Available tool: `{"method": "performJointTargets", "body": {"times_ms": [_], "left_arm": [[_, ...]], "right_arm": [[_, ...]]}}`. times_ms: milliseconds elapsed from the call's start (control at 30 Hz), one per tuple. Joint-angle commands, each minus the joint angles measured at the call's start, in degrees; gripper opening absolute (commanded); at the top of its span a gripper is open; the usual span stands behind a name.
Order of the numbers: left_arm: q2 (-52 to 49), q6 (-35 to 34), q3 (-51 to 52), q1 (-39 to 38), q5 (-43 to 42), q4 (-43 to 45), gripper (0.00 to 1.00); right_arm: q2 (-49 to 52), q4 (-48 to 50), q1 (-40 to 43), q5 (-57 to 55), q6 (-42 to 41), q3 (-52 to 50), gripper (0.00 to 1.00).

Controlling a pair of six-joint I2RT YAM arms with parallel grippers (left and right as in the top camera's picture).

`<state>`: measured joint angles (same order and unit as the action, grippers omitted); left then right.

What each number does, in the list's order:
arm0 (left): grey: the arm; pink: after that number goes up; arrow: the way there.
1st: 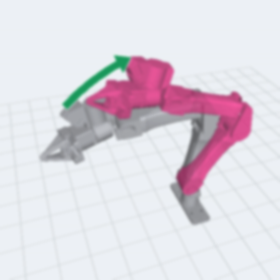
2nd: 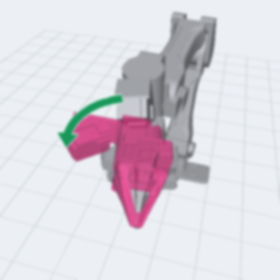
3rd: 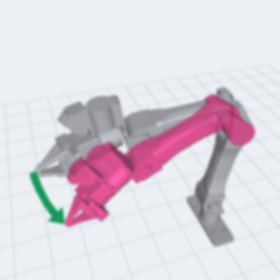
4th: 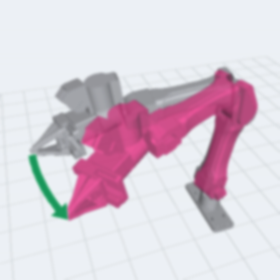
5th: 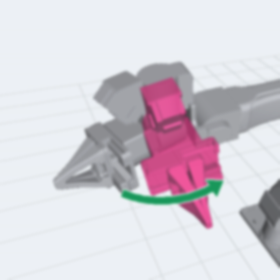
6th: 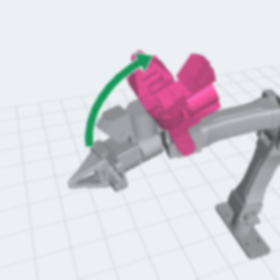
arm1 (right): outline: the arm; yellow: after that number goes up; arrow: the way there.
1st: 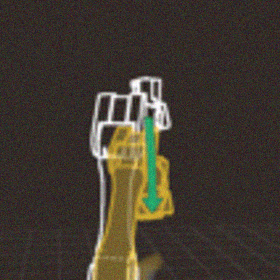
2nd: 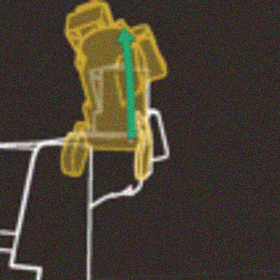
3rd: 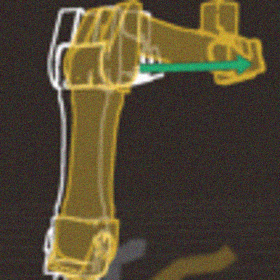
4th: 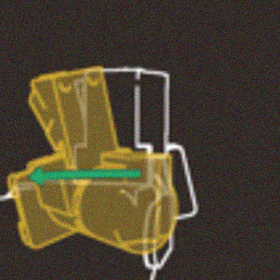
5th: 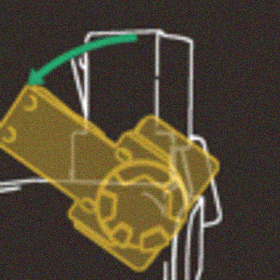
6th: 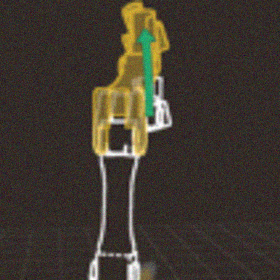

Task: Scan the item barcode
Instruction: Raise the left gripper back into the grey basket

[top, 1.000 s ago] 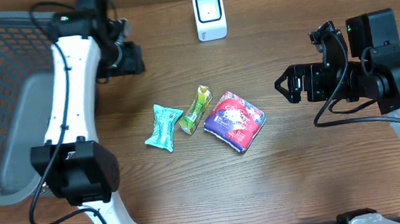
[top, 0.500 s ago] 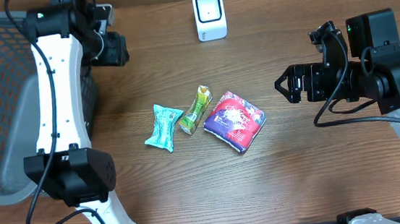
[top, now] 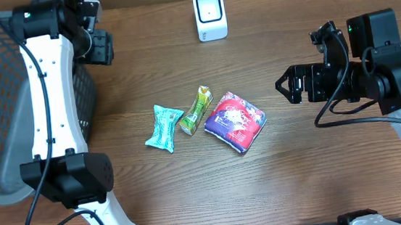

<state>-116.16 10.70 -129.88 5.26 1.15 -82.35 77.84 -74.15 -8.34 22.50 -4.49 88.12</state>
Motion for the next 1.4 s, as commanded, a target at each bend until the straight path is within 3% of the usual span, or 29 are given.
{"method": "performJointTargets", "body": {"times_ms": [0, 267, 633, 767, 833, 1100, 1367], "left_arm": [[0.90, -0.55, -1.29, 2.49, 1.97, 0.50, 0.66], [0.90, -0.66, -3.48, 3.63, -1.05, 1.38, 0.66], [3.74, -2.27, -26.21, 5.79, -1.60, -8.09, 0.81], [6.25, -13.05, -27.71, 11.61, 3.37, -14.49, 0.90], [7.87, -16.33, -25.35, 16.00, 2.23, -14.47, 0.95], [15.63, -18.01, -8.22, 33.64, -2.99, -14.45, 0.92], [17.00, -16.63, 11.37, 36.06, -3.54, -4.26, 0.88]], "right_arm": [[-0.35, 0.26, -0.28, 0.13, -0.24, 1.46, 1.00], [-0.35, 0.28, -0.28, 0.15, -0.50, 1.46, 1.00], [-0.35, 0.09, -0.28, 0.13, -1.51, 1.46, 1.00], [-0.35, 0.09, -0.28, 0.11, -1.49, 1.49, 1.00], [-0.35, 0.00, -0.28, 0.11, -1.46, 1.46, 1.00], [-0.35, -0.09, -0.28, 0.09, -1.36, 1.46, 1.00], [-0.35, -0.24, -0.28, -0.04, 0.07, 1.46, 1.00]]}}
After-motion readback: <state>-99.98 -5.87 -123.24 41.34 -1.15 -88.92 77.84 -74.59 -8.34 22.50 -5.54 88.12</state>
